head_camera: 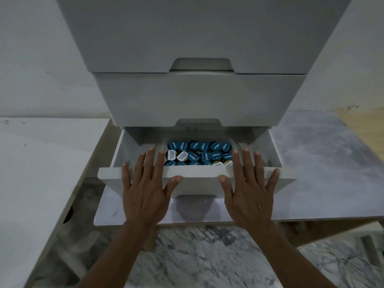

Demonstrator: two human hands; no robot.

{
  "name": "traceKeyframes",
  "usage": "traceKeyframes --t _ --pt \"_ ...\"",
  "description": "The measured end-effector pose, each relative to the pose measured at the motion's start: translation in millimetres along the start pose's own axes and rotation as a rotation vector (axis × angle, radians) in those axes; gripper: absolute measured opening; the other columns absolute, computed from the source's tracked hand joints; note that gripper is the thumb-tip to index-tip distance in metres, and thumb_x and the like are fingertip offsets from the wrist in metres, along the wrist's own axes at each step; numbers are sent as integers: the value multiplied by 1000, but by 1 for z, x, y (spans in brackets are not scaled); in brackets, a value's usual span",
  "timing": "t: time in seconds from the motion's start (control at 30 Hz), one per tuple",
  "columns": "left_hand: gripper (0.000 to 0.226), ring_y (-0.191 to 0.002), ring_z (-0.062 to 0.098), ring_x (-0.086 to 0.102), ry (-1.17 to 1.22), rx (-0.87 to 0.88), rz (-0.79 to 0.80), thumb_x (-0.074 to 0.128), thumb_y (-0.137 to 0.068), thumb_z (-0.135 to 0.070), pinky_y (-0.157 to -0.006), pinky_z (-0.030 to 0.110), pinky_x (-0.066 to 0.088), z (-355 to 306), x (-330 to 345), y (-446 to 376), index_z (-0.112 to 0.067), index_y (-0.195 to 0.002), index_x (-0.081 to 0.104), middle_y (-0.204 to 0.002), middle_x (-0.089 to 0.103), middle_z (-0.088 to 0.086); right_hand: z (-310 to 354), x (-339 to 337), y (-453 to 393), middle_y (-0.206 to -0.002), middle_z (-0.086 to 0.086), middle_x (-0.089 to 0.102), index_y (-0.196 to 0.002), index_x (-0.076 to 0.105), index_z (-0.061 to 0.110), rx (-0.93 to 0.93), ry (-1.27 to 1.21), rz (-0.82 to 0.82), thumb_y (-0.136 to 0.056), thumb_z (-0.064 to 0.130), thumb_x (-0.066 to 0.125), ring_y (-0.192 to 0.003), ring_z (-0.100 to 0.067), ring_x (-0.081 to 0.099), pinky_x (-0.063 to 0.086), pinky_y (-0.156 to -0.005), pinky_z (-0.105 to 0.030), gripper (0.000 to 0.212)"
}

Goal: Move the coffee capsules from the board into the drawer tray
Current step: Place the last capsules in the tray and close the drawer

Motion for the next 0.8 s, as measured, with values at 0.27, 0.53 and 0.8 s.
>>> traceKeyframes --t 0.27,0.53,0.8 --pt "76 -150 21 0 23 -12 -101 11 -93 -68 -120 52 4 -3 6 -50 -25 -154 2 -163 -1 2 2 11 -55 -164 0 -1 -154 4 31 -30 -5 -105 -96 60 12 -150 -22 -4 0 -115 -64 65" --pt "78 -150 23 -6 20 -17 -230 13 -94 -65 -119 55 6 -9 8 -91 -18 -154 -3 -162 -8 6 3 16 -102 -163 -4 -4 -155 3 28 -42 28 -268 -97 58 20 -150 -26 -4 3 -113 -67 67" --pt "81 -149 28 -12 43 -29 -377 23 -93 -64 -120 53 -1 -10 18 -113 -19 -153 -9 -161 -12 10 5 30 -120 -162 -10 2 -155 8 26 -17 24 -422 -98 56 25 -149 -35 1 5 -111 -66 66"
Point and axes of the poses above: each hand's wrist, its own y-axis away from the middle knuckle, its own x-axis out of the palm, z = x × y, the point moved 7 cm from there along -y, towards the middle knuckle
